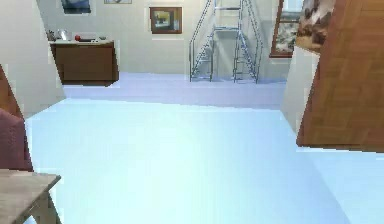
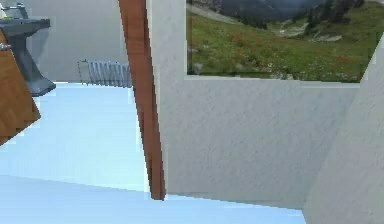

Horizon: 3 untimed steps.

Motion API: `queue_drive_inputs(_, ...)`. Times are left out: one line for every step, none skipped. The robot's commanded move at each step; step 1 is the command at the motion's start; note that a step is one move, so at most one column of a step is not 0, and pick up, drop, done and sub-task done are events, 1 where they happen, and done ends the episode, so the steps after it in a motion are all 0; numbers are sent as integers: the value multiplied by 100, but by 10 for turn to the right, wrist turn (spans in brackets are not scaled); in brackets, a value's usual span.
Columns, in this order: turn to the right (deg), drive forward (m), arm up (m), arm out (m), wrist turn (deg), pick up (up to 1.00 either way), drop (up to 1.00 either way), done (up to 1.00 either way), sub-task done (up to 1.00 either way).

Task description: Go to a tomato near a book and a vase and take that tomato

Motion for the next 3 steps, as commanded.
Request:
queue_drive_inputs(90,0,0,0,0,0,0,0,0)
queue_drive_inputs(0,30,0,0,0,0,0,0,0)
queue_drive_inputs(-300,0,0,0,0,0,0,0,0)
